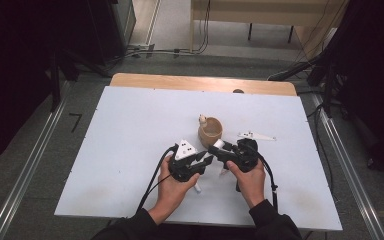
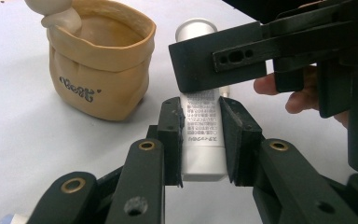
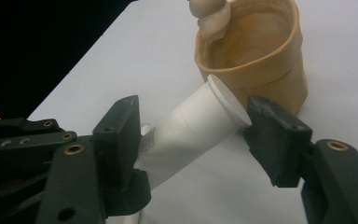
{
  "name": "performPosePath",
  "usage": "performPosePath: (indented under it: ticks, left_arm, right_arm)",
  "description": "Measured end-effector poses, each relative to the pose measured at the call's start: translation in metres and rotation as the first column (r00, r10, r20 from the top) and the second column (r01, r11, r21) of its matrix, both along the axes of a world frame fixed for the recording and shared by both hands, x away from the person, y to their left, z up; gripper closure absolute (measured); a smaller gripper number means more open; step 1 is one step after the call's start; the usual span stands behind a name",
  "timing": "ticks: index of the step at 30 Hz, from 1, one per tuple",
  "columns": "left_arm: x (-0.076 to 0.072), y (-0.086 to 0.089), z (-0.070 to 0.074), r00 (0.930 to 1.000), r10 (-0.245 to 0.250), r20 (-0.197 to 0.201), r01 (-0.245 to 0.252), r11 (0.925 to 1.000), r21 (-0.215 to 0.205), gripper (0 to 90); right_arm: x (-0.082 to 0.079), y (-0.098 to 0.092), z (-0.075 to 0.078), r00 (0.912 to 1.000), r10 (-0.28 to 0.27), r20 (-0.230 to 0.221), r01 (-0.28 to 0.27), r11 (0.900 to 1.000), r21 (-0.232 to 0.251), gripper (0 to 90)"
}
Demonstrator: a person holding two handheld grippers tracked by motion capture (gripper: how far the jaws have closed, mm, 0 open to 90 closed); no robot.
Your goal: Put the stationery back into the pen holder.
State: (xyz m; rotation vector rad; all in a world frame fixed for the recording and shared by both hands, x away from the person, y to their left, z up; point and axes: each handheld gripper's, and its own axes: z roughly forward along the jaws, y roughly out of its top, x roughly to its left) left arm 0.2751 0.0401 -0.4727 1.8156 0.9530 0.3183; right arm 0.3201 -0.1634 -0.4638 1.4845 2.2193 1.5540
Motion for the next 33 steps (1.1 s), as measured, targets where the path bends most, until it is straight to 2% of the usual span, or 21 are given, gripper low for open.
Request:
performPosePath:
  ticks: [4, 10, 23, 28, 33]
  left_arm:
    - [0.000, 0.000, 0.000, 1.0000, 0.001, 0.001, -0.001, 1.0000, -0.008, 72.2]
    - [-0.003, -0.002, 0.000, 0.9998, 0.002, 0.020, -0.002, 1.0000, -0.003, 72.3]
    - [-0.004, -0.003, -0.002, 0.9998, -0.004, 0.019, 0.004, 0.9999, -0.010, 72.1]
    - [-0.003, -0.005, -0.003, 0.9999, -0.012, 0.009, 0.012, 0.9999, -0.001, 72.0]
    - [-0.001, -0.005, -0.006, 0.9995, -0.025, -0.021, 0.025, 0.9997, 0.000, 71.9]
  right_arm:
    - [0.000, -0.001, 0.000, 0.9999, -0.001, -0.011, 0.001, 1.000, 0.014, 40.6]
    - [0.004, -0.005, -0.003, 0.9982, 0.005, -0.060, 0.000, 0.997, 0.080, 41.2]
    - [0.004, -0.010, -0.002, 0.9943, 0.003, -0.107, 0.010, 0.992, 0.129, 49.2]
    - [0.003, -0.012, 0.001, 0.9956, 0.002, -0.094, 0.011, 0.991, 0.133, 53.5]
    - [0.002, -0.012, 0.002, 0.9963, 0.010, -0.086, 0.001, 0.992, 0.130, 57.6]
